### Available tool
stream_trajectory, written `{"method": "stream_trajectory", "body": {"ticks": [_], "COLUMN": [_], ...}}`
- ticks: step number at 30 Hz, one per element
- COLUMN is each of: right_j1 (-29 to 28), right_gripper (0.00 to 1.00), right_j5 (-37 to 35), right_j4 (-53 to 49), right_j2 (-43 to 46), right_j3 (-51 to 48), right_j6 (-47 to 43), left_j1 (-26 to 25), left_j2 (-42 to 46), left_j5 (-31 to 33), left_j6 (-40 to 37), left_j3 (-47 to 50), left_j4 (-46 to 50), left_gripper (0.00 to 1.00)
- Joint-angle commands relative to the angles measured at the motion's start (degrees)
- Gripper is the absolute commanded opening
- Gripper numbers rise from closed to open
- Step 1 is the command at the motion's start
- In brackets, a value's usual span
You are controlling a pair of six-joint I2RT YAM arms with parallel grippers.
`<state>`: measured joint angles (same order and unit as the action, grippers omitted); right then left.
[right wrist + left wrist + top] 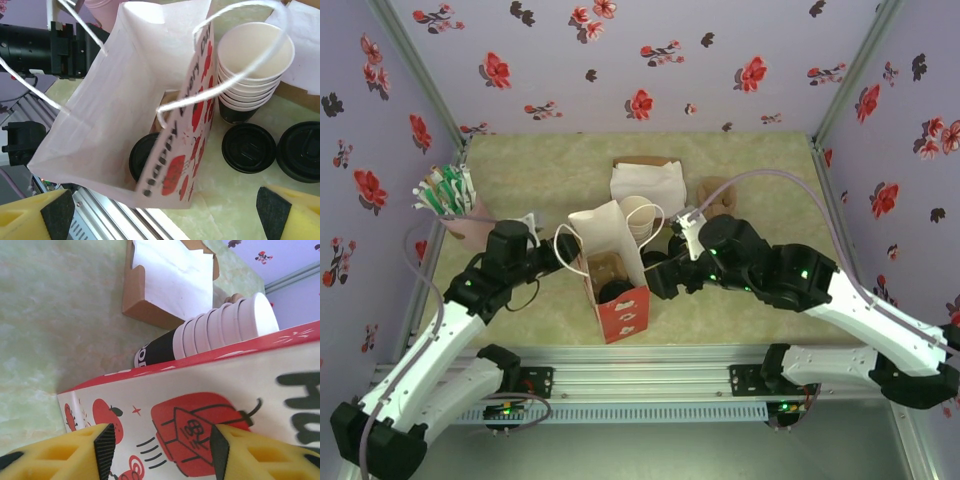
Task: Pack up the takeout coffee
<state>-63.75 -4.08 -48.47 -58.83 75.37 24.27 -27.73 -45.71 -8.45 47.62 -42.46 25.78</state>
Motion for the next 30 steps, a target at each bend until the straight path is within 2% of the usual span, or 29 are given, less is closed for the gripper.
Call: {"method": "stream_trajectory", "body": {"ticks": [1,13,23,27,30], "right_j1": [0.29,1.38,2.54,3.66,4.70], "right_gripper": [0.96,0.99,0.99,0.99,0.99], "right_j5": [-0.84,-5.68,-4.90,-3.53,-2.83], "right_j4": [3.74,5.08,5.68,6.15,5.48], "right_j2": [4.05,9.91,9.74,9.13,7.49], "right_j3": [-2.44,-6.92,-7.17,-6.41,-4.34], "right_j6": [1.74,2.60,2.69,2.64,2.03], "left_j1": [0.39,0.43,0.48,0.46,0.45], "left_j2": [3.21,8.41,9.03,7.95,6.09], "left_j5": [1.86,6.56,11.36,13.46,14.85], "left_j6": [-1.29,-3.62,-6.71,-7.86,-9.02], "left_j3": [-3.25,-10.70,-17.75,-19.93,-22.04], "left_j4": [4.62,18.45,25.69,26.51,26.51], "left_gripper": [0.58,0.75,0.89,0.99,0.99]}}
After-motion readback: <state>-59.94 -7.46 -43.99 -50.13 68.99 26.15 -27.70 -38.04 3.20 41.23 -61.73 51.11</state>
